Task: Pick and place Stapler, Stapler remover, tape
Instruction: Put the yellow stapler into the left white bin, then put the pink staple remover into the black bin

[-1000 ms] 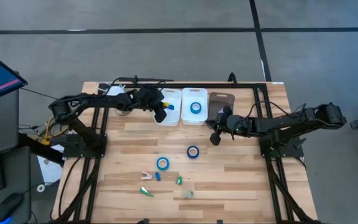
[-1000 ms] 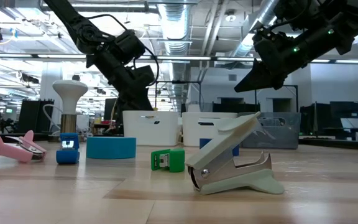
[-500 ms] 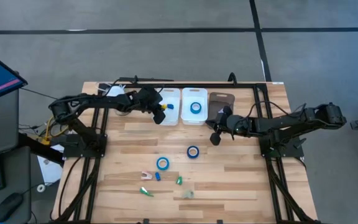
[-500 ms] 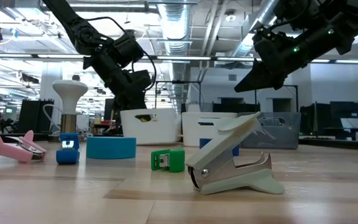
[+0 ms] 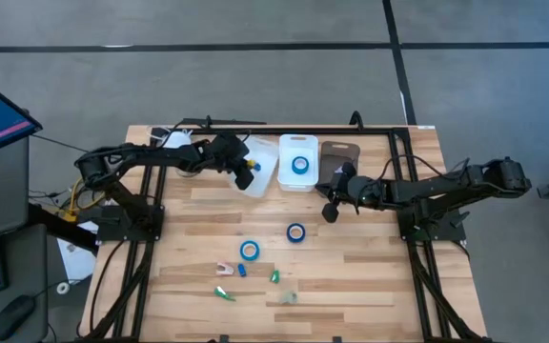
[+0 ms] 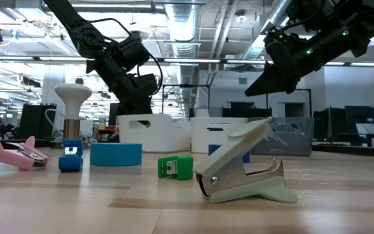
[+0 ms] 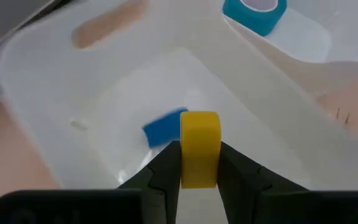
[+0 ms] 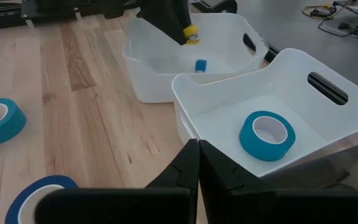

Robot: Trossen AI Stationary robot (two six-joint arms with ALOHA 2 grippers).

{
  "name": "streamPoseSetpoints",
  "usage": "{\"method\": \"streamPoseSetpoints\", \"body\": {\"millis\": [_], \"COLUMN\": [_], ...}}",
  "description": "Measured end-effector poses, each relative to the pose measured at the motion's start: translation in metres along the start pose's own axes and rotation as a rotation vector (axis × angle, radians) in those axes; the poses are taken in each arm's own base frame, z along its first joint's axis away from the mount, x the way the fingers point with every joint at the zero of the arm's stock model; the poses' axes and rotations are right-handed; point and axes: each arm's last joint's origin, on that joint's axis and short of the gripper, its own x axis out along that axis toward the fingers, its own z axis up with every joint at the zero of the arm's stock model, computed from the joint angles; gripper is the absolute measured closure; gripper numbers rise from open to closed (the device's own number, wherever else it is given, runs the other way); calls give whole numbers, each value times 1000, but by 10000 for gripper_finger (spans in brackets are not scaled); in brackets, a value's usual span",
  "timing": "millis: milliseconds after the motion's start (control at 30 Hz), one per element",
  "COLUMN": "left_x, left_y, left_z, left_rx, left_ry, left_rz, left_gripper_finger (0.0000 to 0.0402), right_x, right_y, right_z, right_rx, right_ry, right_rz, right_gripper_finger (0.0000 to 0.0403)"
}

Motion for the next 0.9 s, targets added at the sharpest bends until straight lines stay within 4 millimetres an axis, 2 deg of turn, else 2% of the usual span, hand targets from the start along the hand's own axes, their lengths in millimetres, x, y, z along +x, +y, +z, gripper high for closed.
{"method": "streamPoseSetpoints", "body": {"millis": [367, 700, 900], "left_x": [0, 0, -10], "left_y": [0, -2, -12], "left_z": [6, 9, 15], "left_rx": [29, 33, 127], "left_ry": [-61, -95, -144], "left_rz": [-3, -9, -60], "left_gripper_finger": [309, 226, 234], "right_x": [0, 0, 0], "right_y": [0, 0, 0], "right_z": [0, 0, 0], "right_rx": [-10, -10, -10], "right_ry": [0, 0, 0], "right_rz": [0, 0, 1], "right_gripper_finger": [403, 403, 403]}}
